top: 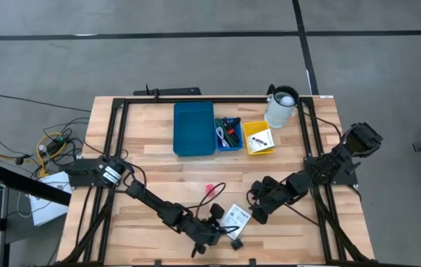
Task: Pick and place items into bin
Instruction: Put the card reader box into the yellow basket
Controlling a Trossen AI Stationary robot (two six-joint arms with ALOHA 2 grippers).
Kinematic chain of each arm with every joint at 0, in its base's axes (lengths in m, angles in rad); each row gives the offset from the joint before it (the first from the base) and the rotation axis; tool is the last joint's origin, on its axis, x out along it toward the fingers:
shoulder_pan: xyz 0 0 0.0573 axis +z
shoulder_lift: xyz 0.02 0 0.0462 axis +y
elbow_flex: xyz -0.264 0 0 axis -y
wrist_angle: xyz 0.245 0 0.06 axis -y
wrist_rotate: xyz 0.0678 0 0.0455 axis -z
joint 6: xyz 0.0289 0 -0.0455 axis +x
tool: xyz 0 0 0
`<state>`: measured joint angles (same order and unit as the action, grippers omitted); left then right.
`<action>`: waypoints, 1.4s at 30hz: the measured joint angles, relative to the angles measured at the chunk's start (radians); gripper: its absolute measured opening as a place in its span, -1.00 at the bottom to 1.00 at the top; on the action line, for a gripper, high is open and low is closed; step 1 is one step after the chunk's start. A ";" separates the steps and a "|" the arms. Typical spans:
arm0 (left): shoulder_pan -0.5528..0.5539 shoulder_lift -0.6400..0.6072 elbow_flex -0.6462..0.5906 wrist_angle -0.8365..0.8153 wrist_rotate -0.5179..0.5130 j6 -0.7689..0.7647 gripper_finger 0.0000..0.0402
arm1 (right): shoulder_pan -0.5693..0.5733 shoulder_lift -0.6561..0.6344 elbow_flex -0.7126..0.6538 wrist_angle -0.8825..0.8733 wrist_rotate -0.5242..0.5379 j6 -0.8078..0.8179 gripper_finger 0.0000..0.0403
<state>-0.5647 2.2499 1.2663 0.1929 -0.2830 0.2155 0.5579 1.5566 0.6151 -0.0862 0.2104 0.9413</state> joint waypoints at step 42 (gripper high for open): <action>0.001 0.056 -0.003 0.190 0.013 -0.050 -1.00 | -0.088 0.169 0.011 0.425 -0.514 -0.023 0.10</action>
<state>-0.5640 2.3058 1.2636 0.3830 -0.2695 0.1655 0.4696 1.7253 0.6258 0.3392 -0.3035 0.9179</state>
